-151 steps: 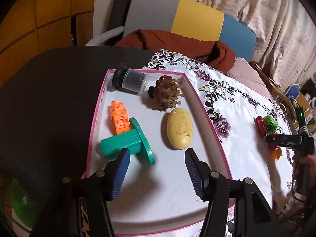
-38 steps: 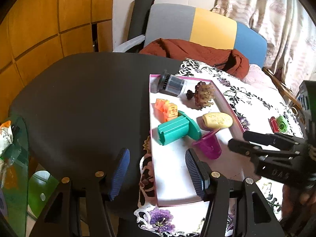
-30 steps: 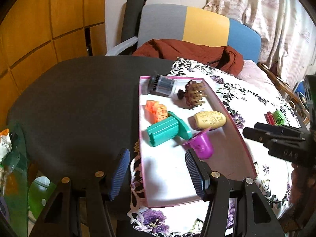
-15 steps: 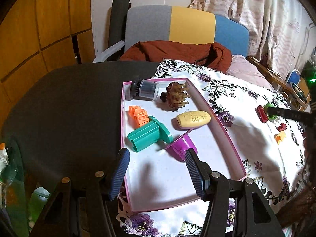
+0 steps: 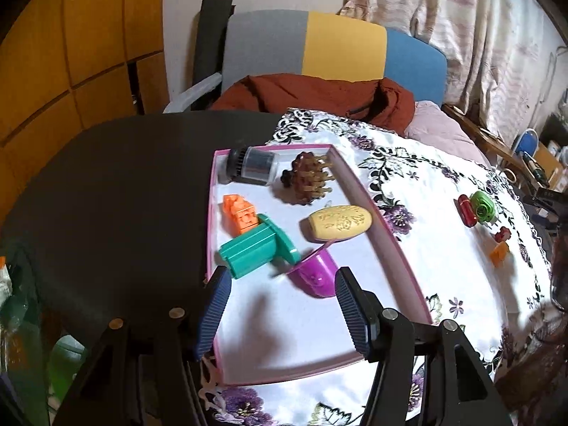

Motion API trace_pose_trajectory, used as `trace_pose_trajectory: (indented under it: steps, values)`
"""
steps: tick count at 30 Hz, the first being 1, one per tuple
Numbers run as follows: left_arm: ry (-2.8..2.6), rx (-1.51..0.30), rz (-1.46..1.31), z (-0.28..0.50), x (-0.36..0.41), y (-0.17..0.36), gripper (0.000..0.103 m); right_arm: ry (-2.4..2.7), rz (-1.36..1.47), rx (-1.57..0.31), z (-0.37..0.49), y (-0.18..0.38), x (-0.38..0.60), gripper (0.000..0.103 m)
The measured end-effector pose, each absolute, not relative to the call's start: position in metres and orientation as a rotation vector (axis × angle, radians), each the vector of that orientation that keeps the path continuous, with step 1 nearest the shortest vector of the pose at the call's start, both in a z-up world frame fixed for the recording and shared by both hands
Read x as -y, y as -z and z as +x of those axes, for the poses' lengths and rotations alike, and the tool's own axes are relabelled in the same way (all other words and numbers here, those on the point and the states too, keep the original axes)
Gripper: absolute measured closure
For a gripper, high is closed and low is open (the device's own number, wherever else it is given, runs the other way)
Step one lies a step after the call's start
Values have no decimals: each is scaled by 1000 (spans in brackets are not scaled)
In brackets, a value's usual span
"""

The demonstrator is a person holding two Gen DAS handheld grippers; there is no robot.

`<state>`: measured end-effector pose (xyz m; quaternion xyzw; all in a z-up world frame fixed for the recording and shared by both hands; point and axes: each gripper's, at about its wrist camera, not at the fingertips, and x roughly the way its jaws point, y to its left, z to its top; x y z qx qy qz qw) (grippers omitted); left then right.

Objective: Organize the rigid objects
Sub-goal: 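Move the left gripper to the red cylinder while the right gripper approaches the green plug-in device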

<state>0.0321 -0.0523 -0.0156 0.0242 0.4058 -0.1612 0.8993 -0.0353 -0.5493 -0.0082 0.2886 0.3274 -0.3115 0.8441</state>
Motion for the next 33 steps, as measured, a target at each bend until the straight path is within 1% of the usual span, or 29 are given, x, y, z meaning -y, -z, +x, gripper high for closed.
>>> trace_pose_trajectory:
  steps: [6, 14, 23, 33]
  values:
    - [377, -886, 20, 37, 62, 16, 41, 635, 673, -707, -36, 17, 554, 52]
    - [518, -846, 98, 32, 116, 1, 36, 598, 706, -736, -32, 25, 555, 52]
    - [570, -860, 177, 33, 174, 5, 35, 579, 733, -760, -30, 31, 556, 52]
    - [620, -911, 222, 37, 216, 18, 33, 580, 755, -757, -31, 32, 559, 52]
